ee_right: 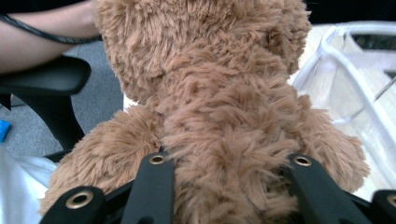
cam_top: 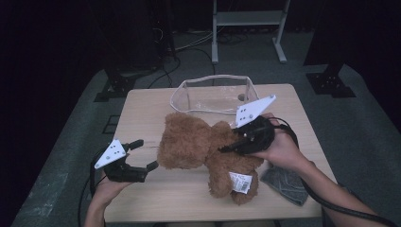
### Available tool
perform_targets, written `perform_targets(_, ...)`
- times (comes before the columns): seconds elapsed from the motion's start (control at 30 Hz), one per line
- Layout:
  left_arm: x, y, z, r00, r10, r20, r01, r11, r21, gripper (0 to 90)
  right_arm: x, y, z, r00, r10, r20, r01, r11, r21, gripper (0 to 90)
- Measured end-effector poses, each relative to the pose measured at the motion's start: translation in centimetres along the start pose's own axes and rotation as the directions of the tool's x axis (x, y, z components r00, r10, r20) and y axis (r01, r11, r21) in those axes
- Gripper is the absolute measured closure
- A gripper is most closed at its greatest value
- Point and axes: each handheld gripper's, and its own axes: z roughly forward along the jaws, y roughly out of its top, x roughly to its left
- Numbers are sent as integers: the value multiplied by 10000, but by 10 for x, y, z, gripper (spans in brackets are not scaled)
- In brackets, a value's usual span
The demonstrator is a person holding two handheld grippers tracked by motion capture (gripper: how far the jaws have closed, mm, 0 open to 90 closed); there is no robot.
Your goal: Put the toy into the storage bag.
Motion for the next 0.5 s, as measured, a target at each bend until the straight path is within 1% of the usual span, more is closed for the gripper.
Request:
perform_targets(0.13,0,-1,1,10000,50,23,-50,9999,102,66,-1,20,-12,10000,-3,-92,2,10000,-52,666)
perform_targets(0.23,0,-1,2,10000,32,29,-33,9999,108,66,-2,37,-20,9998,-198,61,198,9998,26,665)
perform_targets(0.27,0,-1,2,10000,32,29,-33,9999,108,66,-2,37,-20,9998,-198,61,198,9998,26,665)
perform_targets(0.3,0,-1,2,10000,52,16,-52,9999,126,66,-2,48,-26,9994,-320,142,319,9995,24,665)
perform_targets(0.4,1,-2,1,10000,21,15,-21,9999,132,66,-6,65,-33,9993,-360,139,361,9993,-51,665)
perform_targets(0.5,1,-2,1,10000,61,1,-61,9998,165,66,-12,81,-39,9986,-448,298,448,9990,20,665)
